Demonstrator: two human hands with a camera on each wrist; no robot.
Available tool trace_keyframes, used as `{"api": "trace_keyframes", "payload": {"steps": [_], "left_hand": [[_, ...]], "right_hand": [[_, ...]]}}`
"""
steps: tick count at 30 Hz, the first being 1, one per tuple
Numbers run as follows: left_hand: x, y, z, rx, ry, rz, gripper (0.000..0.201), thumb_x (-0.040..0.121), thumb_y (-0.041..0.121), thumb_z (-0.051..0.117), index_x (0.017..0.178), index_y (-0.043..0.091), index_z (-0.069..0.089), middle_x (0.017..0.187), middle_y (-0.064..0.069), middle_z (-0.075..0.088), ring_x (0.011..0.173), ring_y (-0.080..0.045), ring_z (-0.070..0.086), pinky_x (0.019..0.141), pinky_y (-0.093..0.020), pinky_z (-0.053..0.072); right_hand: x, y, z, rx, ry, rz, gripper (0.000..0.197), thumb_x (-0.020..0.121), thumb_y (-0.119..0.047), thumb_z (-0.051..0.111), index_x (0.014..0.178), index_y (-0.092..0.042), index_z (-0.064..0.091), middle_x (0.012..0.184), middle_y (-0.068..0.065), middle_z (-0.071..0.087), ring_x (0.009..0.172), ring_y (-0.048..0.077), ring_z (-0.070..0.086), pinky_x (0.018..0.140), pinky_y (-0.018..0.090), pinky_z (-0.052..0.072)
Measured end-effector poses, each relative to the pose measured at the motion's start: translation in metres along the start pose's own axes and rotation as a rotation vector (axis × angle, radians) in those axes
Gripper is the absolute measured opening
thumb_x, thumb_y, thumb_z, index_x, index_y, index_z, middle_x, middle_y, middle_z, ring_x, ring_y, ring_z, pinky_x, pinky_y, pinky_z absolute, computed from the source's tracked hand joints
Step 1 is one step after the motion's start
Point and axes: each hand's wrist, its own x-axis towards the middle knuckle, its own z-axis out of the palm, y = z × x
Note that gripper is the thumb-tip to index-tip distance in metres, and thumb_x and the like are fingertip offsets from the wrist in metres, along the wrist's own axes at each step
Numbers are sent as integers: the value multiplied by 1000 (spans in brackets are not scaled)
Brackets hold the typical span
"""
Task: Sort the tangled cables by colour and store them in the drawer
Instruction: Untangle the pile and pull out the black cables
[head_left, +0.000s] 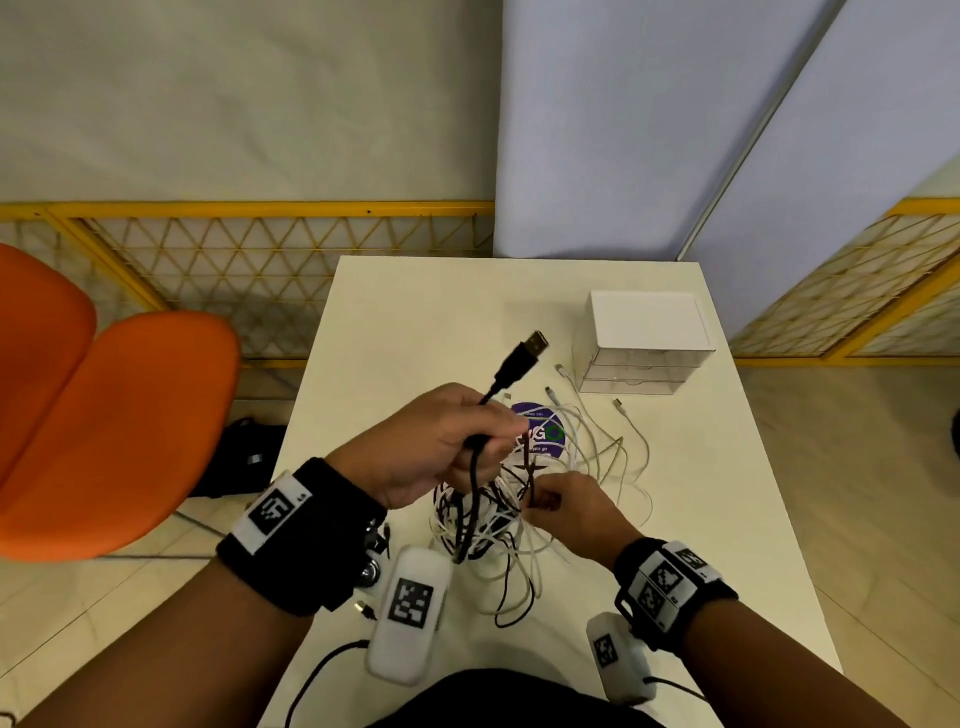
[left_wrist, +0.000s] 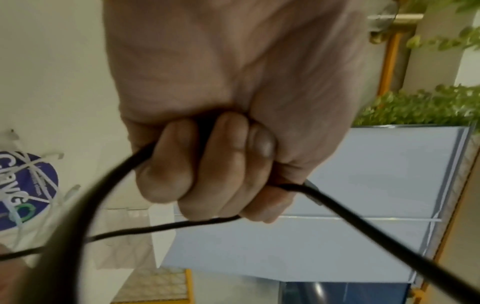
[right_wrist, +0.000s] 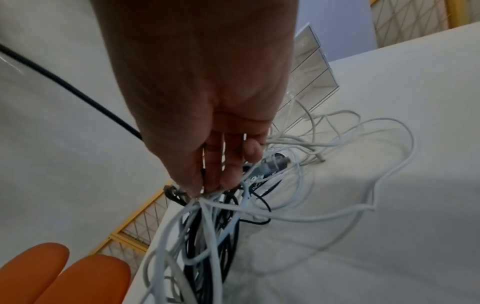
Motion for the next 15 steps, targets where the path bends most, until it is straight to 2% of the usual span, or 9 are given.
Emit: {"api": "trace_keyframes", "payload": {"steps": [2, 3, 5, 7, 10, 12, 13, 15], "left_hand": [[-6, 5, -3, -131, -41, 58, 37, 86, 25, 62, 52, 18, 48, 49, 4, 25, 43, -12, 15, 48, -30, 11], [-8, 7, -5, -212, -64, 86, 36, 85, 23, 63, 53, 17, 49, 47, 6, 27, 41, -12, 16, 45, -27, 14], [-14, 16, -13, -398, -132, 144, 35, 86, 22, 67, 55, 17, 51, 45, 8, 27, 38, -9, 20, 43, -22, 21], [-19, 27, -21, -487, -152, 190, 34, 86, 24, 67, 56, 18, 52, 44, 8, 25, 37, -8, 21, 44, -22, 23], [-21, 35, -28, -282, 38, 171, 36, 86, 20, 63, 54, 17, 46, 44, 6, 26, 39, -10, 20, 44, -26, 17], [-19, 33, -27, -93, 143, 117, 35, 87, 21, 57, 54, 16, 47, 48, 1, 24, 44, -12, 17, 47, -30, 12], [-17, 30, -26, -9, 177, 81, 35, 87, 22, 57, 54, 16, 48, 53, 0, 24, 48, -14, 16, 50, -31, 10], [-12, 18, -25, 134, 217, -4, 38, 90, 18, 63, 55, 20, 49, 63, -6, 22, 57, -20, 13, 51, -31, 10]], "right_hand": [[2, 2, 2, -18, -6, 1, 19, 83, -21, 74, 71, -31, 64, 69, -13, 63, 65, -1, 55, 62, 10, 40], [2, 3, 3, -31, -11, 13, 20, 83, -22, 74, 70, -32, 64, 70, -12, 64, 66, 0, 56, 62, 11, 40], [1, 8, 5, -40, -21, 65, 11, 83, -23, 74, 73, -24, 69, 75, -6, 68, 72, 6, 58, 68, 20, 43], [-3, 13, 7, -52, -40, 105, 7, 83, -23, 74, 79, -18, 72, 79, -3, 69, 77, 14, 60, 73, 28, 45], [-8, 17, 8, -90, -55, 107, 13, 88, -27, 71, 78, -18, 71, 75, -8, 62, 71, 6, 53, 66, 21, 39], [-9, 17, 8, -85, -41, 107, 27, 91, -30, 68, 66, -26, 59, 70, -11, 51, 66, 3, 46, 62, 23, 35], [-10, 16, 7, -76, -26, 89, 32, 92, -31, 66, 64, -25, 52, 68, -11, 48, 64, 2, 45, 62, 25, 35], [-12, 15, 5, -66, 25, -30, 34, 95, -36, 62, 67, -20, 51, 66, -10, 47, 62, 2, 47, 62, 25, 38]]}}
